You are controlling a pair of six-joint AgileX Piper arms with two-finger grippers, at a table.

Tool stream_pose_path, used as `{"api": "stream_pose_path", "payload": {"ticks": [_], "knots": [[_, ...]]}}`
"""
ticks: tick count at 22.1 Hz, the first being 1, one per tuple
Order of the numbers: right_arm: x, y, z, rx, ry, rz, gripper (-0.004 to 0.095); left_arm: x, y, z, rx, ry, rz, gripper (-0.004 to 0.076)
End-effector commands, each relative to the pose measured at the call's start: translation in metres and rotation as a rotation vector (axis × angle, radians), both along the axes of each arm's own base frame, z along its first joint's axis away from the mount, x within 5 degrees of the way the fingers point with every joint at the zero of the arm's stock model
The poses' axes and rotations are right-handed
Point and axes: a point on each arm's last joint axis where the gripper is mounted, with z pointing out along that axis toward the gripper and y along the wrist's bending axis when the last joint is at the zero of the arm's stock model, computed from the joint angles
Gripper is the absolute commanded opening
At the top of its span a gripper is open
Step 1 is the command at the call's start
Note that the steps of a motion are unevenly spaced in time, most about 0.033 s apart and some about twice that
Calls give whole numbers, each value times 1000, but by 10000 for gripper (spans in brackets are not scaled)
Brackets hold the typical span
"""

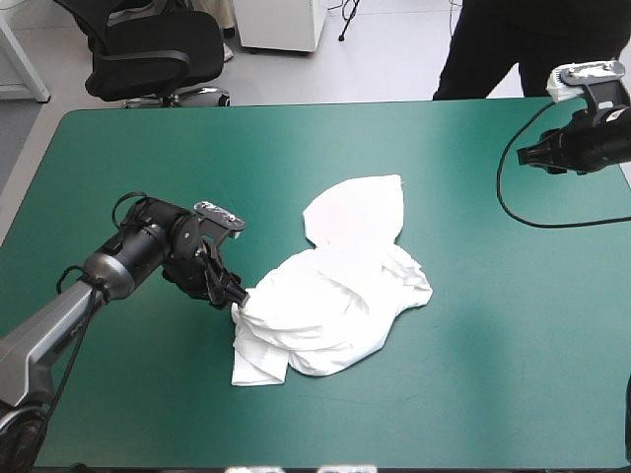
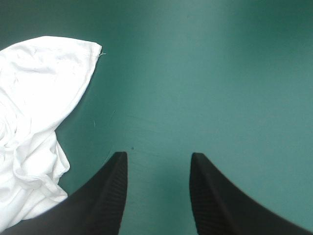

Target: Fold the cloth

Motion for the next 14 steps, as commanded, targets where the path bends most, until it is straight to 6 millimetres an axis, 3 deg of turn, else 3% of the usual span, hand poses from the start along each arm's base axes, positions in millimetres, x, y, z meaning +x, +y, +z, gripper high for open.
{"api": "stream_pose_path", "payload": {"ticks": [1, 6, 14], "knots": [[-11, 3, 24, 0, -112, 6, 391, 9, -11, -3, -66, -17, -8, 498], [-11, 3, 24, -9, -119, 15, 391, 22, -17, -28, -58, 24, -5, 485], [-11, 5, 25, -2, -127, 41, 391, 22, -35, -46, -108, 100, -36, 280]]}}
